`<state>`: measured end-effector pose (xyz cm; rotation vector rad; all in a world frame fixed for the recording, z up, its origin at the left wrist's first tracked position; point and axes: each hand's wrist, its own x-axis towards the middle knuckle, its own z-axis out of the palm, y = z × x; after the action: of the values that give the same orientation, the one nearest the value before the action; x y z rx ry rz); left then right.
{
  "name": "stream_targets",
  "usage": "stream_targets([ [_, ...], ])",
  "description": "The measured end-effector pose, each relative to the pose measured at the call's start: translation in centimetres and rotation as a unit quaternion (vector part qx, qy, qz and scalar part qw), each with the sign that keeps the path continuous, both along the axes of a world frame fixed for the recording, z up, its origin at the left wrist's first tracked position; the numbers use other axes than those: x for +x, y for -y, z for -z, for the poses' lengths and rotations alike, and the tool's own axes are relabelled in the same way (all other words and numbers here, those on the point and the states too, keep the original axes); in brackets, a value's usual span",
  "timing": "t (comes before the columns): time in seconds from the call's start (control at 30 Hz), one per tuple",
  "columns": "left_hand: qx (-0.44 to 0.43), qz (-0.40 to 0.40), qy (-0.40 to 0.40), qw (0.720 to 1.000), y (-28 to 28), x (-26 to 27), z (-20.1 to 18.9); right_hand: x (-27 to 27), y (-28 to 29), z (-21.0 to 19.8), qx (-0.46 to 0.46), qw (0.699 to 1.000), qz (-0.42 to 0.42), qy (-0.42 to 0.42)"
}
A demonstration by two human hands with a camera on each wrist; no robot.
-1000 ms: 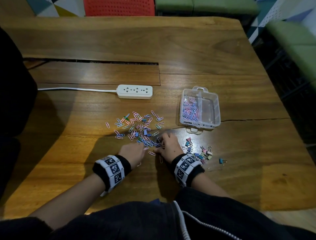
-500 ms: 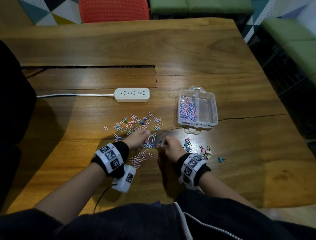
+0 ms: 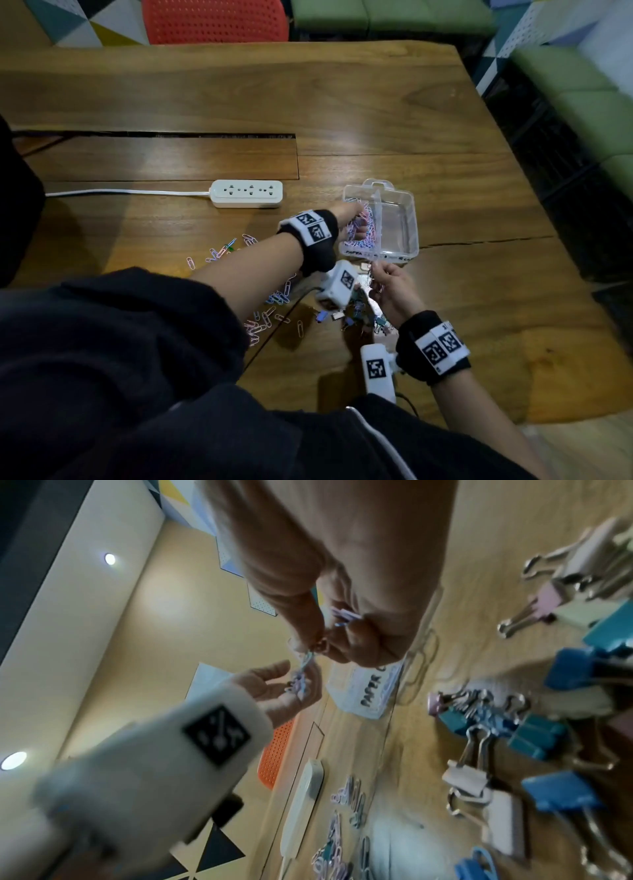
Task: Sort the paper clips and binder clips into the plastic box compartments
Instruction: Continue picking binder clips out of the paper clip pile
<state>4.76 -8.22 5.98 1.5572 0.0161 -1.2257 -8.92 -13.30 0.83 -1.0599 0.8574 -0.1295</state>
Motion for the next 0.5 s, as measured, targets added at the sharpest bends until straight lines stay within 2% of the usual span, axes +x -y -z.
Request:
stream_targets([
  [0.07,-0.005,-0.029,-0.008,1.000,1.4,0.6,0.8,-0.4,0.6,-0.2,0.000,1.000,-0.010,-0.012],
  [0.17,0.004,-0.029,-0.015,0.999,2.9,1.1,2.1,-0.5,1.3,-0.5,-0.017,0.999,-0.030,-0.030],
  [0.3,-0.006,-0.004,0.026,1.000,2.3,0.4,0.7,0.9,2.3,-1.2,-0.051,0.998,-0.031,-0.032],
  [0.4,0.029,0.068,0.126,0.989,0.4,0.6,0.6,3.0,3.1,-1.6,-0.090,0.994,-0.042,-0.035],
  [0.5,0.090,0.151,0.256,0.950,-3.4,1.1,0.8,5.4,3.9,-1.5,-0.156,0.985,-0.046,-0.057],
])
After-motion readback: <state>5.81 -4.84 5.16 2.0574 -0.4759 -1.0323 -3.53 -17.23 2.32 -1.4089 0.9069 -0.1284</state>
